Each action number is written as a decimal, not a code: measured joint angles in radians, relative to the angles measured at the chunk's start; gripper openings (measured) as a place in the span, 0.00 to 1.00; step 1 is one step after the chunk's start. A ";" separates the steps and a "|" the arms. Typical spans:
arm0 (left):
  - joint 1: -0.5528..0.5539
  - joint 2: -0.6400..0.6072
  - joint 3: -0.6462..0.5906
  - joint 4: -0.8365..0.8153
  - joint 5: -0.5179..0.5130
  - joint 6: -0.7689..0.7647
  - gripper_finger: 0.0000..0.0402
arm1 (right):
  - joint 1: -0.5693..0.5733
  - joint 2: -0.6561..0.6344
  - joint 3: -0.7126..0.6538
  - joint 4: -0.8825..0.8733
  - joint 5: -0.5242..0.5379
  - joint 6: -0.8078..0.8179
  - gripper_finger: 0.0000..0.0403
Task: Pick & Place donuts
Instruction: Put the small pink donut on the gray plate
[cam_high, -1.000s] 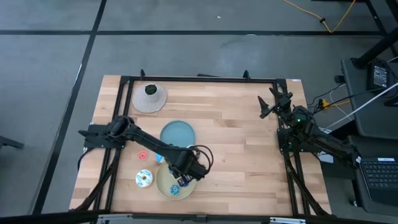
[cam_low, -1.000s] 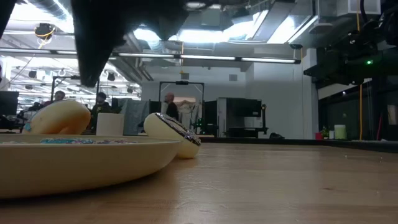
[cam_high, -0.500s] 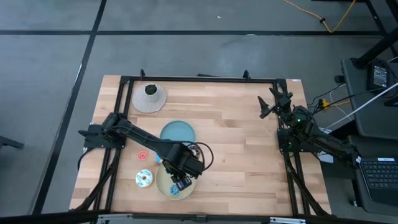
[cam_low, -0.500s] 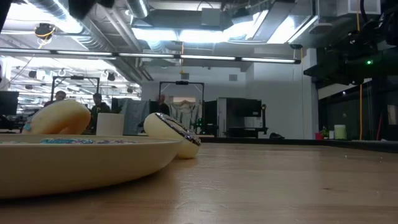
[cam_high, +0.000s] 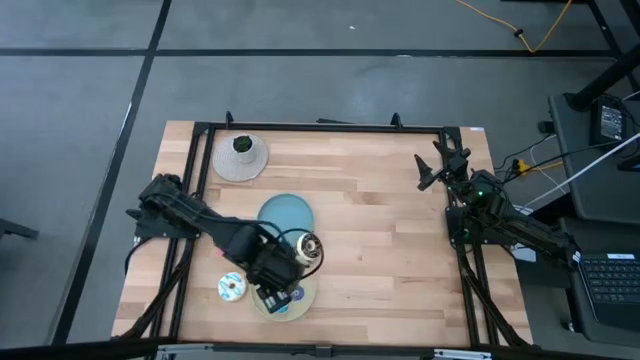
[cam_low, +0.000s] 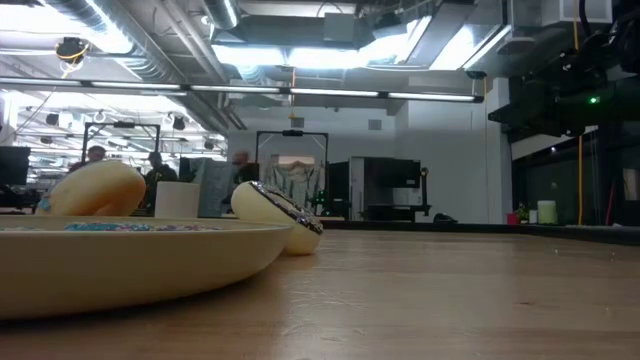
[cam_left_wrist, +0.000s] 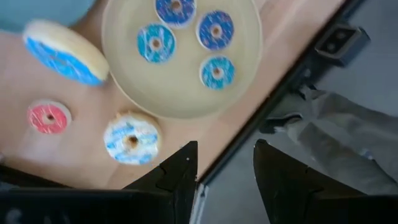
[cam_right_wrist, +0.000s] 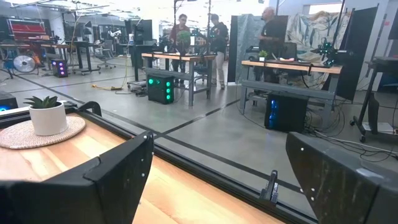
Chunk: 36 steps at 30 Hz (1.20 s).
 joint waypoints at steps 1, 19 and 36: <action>-0.011 -0.009 0.000 0.000 0.008 -0.010 0.37 | 0.000 0.000 0.000 0.000 0.000 0.000 0.91; -0.235 -0.091 0.000 0.000 0.013 -0.157 0.36 | 0.000 0.000 0.000 0.000 0.000 0.000 0.91; -0.387 -0.265 -0.327 0.100 0.009 -0.387 0.36 | 0.000 0.000 0.000 0.000 0.000 0.000 0.91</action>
